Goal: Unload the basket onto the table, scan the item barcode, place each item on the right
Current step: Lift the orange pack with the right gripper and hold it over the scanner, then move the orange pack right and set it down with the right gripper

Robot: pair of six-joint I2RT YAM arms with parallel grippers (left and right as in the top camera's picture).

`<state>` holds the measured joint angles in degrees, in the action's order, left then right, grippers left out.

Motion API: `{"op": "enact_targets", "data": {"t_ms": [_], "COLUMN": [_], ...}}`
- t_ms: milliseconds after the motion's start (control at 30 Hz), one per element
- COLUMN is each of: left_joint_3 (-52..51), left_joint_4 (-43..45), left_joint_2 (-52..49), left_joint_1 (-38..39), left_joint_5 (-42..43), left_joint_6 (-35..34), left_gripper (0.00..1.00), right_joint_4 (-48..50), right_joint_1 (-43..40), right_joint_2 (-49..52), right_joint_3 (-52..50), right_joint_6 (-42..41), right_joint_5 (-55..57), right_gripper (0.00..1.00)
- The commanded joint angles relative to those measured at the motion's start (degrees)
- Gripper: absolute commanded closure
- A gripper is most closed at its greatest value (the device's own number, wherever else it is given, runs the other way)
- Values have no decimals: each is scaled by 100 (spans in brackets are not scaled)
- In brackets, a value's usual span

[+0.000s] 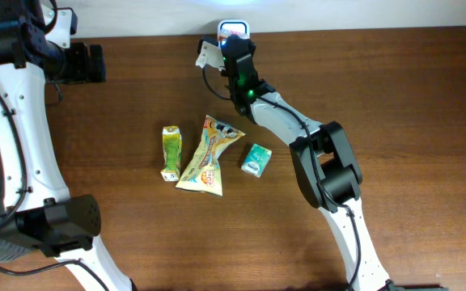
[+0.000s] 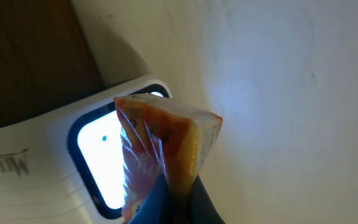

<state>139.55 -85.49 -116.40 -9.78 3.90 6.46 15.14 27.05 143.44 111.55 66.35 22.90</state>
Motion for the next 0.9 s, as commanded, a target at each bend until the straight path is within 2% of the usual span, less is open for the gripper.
{"op": "enact_targets", "data": {"t_ms": [0,167,233,300,433,567,667,767,867], "left_joint_3": [-4,-4,-4,-4,-4,-4,-4,-4,-4], "left_joint_4": [9,9,9,9,9,9,9,9,9], "left_joint_2": [-9,-9,-9,-9,-9,-9,-9,-9,-9], "left_joint_1": [-52,-52,-52,-52,-52,-50,-52,-52,-50], "left_joint_5": [37,37,37,37,37,37,37,37,37], "left_joint_6": [74,74,72,72,74,74,74,74,74], "left_gripper": [1,1,1,1,1,1,1,1,1], "right_joint_4": [39,4,-363,-1130,-3335,-6249,-7875,-8564,-8384], "right_joint_1": [59,120,127,140,142,-428,-1250,-2312,-3058], "right_joint_2": [26,-426,-776,-1303,-2577,-3928,-4030,-3877,-3801], "right_joint_3": [66,66,66,66,66,66,39,-522,-1377], "right_joint_6": [-15,-431,-634,-1303,-3770,-6830,-7956,-7971,-7969], "right_joint_5": [184,247,310,348,-103,-2951,-3407,-3477,-3484], "right_gripper": [96,96,96,96,96,96,96,96,96]}}
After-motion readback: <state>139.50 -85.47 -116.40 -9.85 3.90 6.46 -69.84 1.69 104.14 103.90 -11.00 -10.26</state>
